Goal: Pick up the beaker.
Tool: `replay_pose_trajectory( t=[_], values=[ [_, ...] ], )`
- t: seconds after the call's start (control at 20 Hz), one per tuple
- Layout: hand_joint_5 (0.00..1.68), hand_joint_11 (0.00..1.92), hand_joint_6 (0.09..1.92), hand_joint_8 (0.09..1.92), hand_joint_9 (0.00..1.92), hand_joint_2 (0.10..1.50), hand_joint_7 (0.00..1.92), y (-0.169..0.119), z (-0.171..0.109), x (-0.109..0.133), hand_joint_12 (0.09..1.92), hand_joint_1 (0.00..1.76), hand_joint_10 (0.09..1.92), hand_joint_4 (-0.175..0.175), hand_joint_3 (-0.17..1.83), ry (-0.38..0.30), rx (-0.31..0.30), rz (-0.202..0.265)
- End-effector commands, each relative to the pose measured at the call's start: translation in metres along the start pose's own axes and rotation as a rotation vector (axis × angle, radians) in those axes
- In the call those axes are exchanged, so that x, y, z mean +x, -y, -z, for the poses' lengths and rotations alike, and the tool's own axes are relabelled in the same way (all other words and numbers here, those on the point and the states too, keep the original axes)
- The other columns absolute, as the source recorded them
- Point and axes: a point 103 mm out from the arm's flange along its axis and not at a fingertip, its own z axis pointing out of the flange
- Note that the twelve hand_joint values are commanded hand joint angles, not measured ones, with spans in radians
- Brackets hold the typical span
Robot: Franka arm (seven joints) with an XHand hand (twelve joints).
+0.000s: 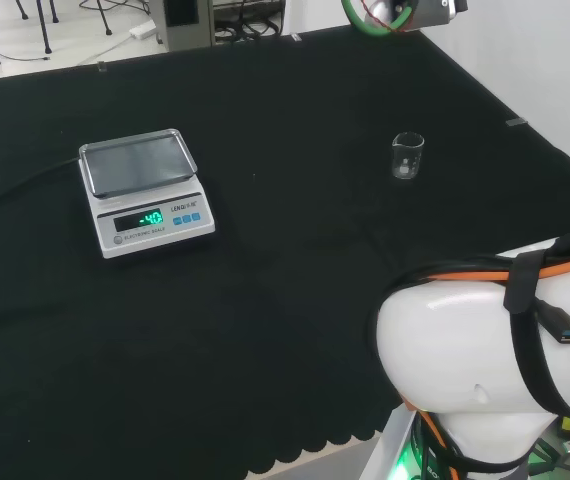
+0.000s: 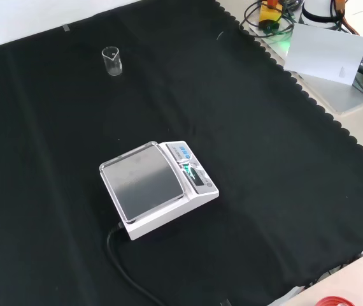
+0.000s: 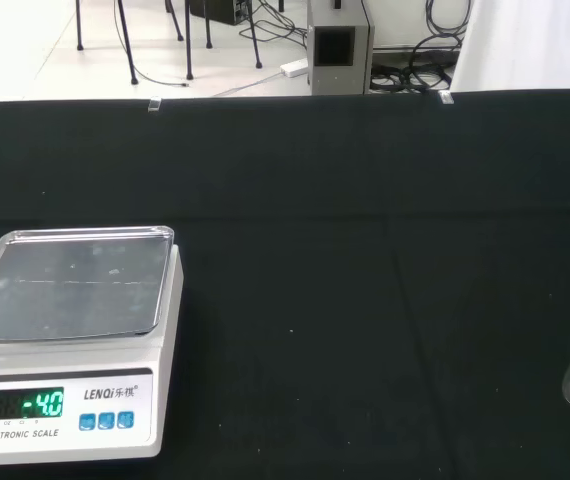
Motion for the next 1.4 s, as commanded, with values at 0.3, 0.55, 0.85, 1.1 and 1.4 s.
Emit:
replay_pose_trajectory(
  t=[0.3, 0.55, 0.85, 1.1, 1.4],
  values=[
    [0.25, 0.00, 0.35, 0.75, 0.28, 1.16, 0.09, 0.051, 0.042, 0.021, 1.46, 0.63, 0.88, -0.064, -0.17, -0.012, -0.012, 0.033],
    [0.25, 0.00, 0.34, 0.75, 0.28, 1.17, 0.09, 0.011, 0.005, 0.009, 1.47, 0.63, 0.88, -0.065, -0.17, -0.048, 0.036, 0.048],
    [0.26, 0.00, 0.34, 0.75, 0.28, 1.17, 0.09, -0.029, -0.034, -0.006, 1.47, 0.63, 0.88, -0.067, -0.17, -0.073, 0.091, 0.055],
    [0.26, 0.00, 0.33, 0.75, 0.28, 1.17, 0.09, -0.060, -0.055, -0.022, 1.47, 0.63, 0.88, -0.068, -0.17, -0.056, 0.067, 0.053],
    [0.31, 0.02, 0.35, 0.78, 0.33, 1.17, 0.15, -0.077, -0.075, -0.033, 1.48, 0.65, 0.90, -0.076, -0.17, 0.089, -0.059, 0.077]
  ],
)
